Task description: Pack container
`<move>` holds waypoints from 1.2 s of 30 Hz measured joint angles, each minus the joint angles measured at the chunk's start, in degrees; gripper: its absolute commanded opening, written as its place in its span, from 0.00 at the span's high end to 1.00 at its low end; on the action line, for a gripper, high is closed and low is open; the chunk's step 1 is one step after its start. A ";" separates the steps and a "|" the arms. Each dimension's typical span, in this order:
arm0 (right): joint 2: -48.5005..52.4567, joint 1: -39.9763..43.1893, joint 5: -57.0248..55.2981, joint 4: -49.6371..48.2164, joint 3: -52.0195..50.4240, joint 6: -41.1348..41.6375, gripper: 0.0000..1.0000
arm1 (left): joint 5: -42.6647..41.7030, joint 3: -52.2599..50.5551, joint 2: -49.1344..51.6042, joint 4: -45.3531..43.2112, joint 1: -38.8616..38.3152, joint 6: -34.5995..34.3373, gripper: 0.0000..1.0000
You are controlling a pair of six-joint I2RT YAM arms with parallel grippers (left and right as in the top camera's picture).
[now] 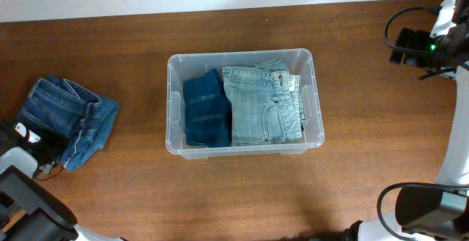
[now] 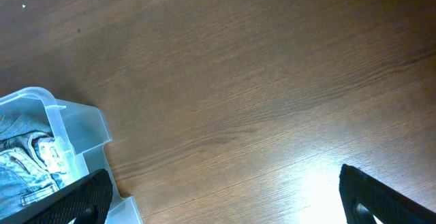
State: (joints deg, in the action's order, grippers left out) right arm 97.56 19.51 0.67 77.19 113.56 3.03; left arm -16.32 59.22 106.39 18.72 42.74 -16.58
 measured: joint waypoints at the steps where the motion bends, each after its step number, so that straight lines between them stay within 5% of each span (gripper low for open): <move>1: 0.00 0.00 0.00 0.00 0.00 -0.02 0.02 | -0.17 0.04 -0.02 0.09 0.22 -0.13 0.99; 22: 0.00 0.00 0.00 0.00 0.00 0.00 0.02 | -3.26 8.83 -5.57 13.42 -0.70 -0.17 0.99; 36: 0.00 0.00 0.00 0.00 0.02 0.00 0.02 | -2.73 16.11 -16.63 18.99 -11.10 -0.37 1.00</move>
State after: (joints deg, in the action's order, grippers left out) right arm 97.56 19.51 0.67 77.19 113.58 3.03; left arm -19.05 75.33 89.76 37.71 31.64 -16.95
